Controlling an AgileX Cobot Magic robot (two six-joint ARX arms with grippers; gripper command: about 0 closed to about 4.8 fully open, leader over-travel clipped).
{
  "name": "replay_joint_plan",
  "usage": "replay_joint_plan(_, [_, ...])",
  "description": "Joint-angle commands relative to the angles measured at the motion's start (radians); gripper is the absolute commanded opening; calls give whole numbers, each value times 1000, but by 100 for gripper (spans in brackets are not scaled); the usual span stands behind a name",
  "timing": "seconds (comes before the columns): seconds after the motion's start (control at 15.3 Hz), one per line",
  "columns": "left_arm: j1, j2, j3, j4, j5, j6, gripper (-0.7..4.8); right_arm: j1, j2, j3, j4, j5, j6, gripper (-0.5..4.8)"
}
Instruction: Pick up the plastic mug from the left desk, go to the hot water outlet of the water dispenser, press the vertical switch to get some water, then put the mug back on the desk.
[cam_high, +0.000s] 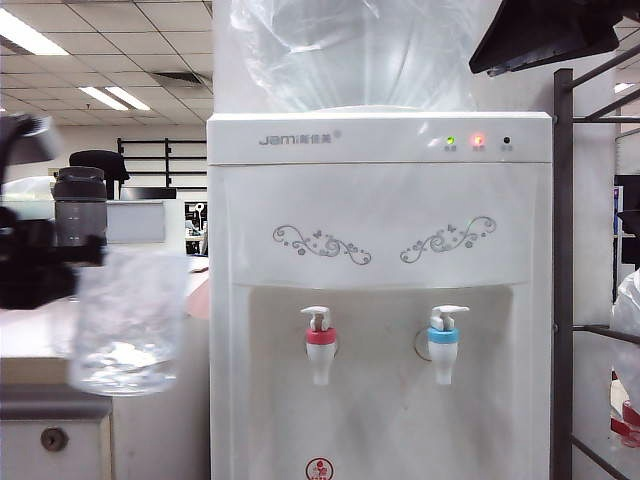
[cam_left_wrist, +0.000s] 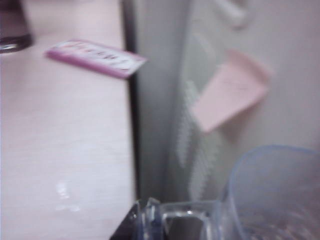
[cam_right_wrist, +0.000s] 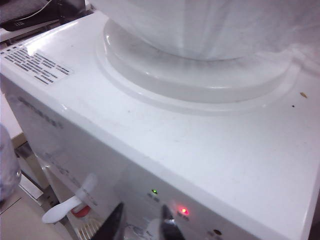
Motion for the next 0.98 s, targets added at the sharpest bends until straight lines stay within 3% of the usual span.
replay_joint_plan(0.07, [-207, -1, 8, 29, 8, -3, -5, 2, -1, 3, 10, -3, 0, 96])
replay_joint_plan(0.2, [-289, 0, 17, 28, 19, -3, -5, 2, 0, 3, 6, -2, 0, 96])
replay_joint_plan(0.26, [-311, 6, 21, 19, 94, -3, -5, 2, 0, 3, -8, -2, 0, 96])
replay_joint_plan(0.92, [-321, 36, 33, -11, 156, -5, -5, 1, 5, 3, -26, 0, 0, 94])
replay_joint_plan(0.98, [-321, 59, 40, -16, 148, -36, -5, 1, 6, 3, -26, 0, 0, 94])
